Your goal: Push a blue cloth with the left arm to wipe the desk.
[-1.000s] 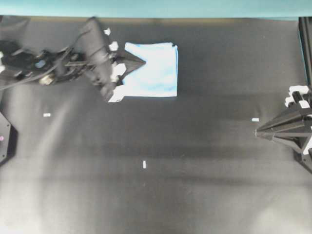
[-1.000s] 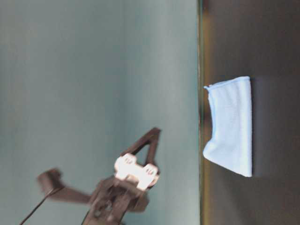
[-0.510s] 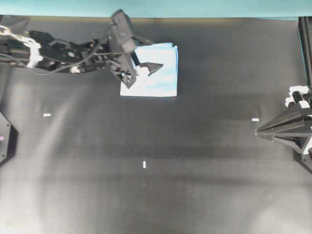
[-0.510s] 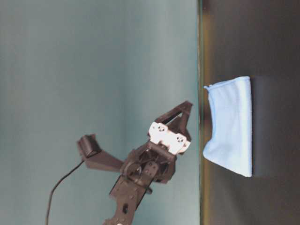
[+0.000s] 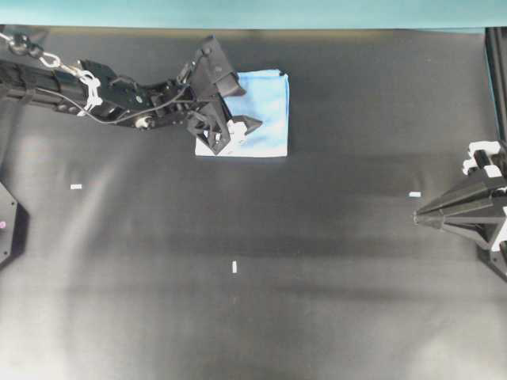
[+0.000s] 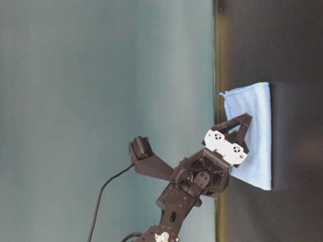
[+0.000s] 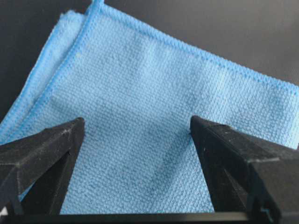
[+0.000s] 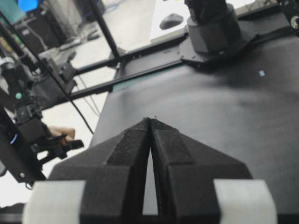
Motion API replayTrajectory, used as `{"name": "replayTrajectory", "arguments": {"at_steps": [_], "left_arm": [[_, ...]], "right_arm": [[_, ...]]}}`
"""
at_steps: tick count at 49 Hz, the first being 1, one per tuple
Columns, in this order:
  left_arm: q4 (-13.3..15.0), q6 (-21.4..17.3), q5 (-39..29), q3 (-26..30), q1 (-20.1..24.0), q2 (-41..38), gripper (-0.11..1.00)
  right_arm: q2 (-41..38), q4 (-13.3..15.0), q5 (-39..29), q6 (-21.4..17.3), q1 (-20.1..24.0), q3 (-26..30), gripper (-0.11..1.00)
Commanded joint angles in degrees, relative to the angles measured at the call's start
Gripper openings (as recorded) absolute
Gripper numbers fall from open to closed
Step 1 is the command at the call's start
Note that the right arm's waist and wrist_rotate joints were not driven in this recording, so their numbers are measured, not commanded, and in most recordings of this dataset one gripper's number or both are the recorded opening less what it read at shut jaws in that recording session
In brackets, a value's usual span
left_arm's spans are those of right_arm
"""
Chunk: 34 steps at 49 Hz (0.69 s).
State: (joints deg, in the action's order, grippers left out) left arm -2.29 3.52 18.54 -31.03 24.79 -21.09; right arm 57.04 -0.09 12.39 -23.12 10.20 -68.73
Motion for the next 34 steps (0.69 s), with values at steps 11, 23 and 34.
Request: {"name": "replayTrajectory", "arguments": {"at_steps": [11,23,34], "left_arm": [[-0.2,0.2,0.3,-1.9,-0.3,0.5,0.88],[-0.3,0.3,0.8,-5.7,-1.0,1.7,0.88],[-0.2,0.2,1.0,-10.3,-4.7,5.4,0.88]], "right_arm": [[-0.3,-0.1,0.3,-0.1,0.0,0.1,0.01],[-0.1,-0.1,0.3,-0.1,0.0,0.1,0.01],[0.4,0.0,0.3,-0.1,-0.1,-0.1,0.01]]}}
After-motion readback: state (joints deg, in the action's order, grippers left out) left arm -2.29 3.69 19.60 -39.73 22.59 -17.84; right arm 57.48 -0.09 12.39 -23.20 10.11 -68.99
